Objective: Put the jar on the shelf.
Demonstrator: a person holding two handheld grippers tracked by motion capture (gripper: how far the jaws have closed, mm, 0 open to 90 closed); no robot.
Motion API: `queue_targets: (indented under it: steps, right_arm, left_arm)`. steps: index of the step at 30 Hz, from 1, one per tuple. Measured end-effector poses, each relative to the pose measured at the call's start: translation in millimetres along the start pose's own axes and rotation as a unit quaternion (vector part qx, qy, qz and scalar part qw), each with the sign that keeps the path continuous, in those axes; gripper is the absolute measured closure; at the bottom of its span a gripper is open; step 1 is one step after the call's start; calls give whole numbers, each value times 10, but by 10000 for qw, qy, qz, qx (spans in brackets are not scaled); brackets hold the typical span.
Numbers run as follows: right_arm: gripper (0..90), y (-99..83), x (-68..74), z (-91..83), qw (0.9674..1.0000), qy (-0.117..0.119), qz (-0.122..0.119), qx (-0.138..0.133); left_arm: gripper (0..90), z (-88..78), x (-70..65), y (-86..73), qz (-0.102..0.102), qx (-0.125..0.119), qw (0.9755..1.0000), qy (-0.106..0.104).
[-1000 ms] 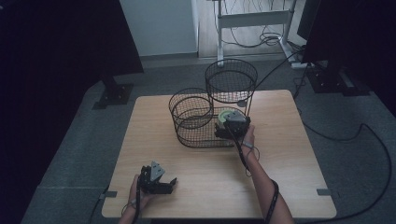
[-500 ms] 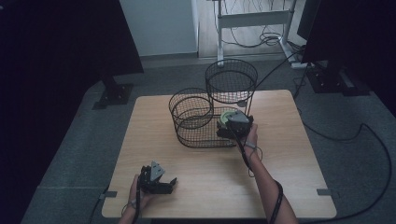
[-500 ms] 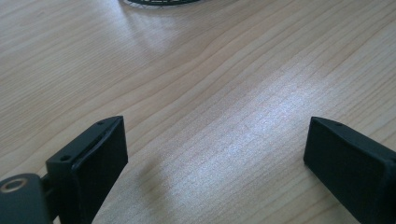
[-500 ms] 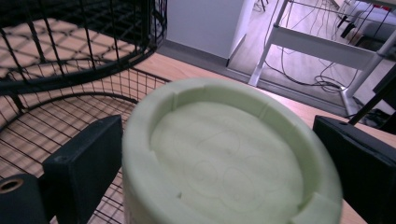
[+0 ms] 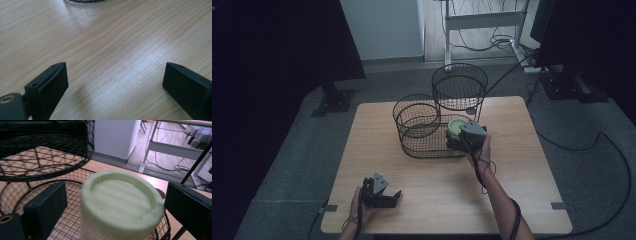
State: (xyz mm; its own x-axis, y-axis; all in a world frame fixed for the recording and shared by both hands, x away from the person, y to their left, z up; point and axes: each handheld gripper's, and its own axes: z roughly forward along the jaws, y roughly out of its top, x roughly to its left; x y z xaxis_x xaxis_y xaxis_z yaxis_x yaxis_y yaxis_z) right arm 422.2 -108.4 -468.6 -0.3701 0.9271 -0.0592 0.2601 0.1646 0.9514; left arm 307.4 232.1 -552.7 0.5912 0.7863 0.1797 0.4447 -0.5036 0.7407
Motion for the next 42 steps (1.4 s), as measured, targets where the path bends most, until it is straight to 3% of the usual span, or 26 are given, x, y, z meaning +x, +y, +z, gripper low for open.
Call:
queue_targets:
  steps: [10, 20, 28, 36, 42]
  right_arm:
    - [54, 36, 112, -193, 9992, 308, -13, -237]
    - [66, 18, 81, -472, 9973, 521, 141, -493]
    - [69, -126, 47, -786, 9963, 615, 105, -591]
    - [72, -317, -52, -1134, 9941, 801, 361, -641]
    - [70, -486, -122, -1355, 9953, 742, 321, -540]
  left_arm:
    - [59, 0, -2, 0, -1, -5, 10000, 8]
    - [59, 0, -2, 0, 6, -6, 10000, 17]
    - [58, 0, -3, 0, -2, -7, 10000, 20]
    - [57, 0, -3, 0, -6, 2, 10000, 31]
    - [57, 2, 2, 1, -27, 11, 10000, 28]
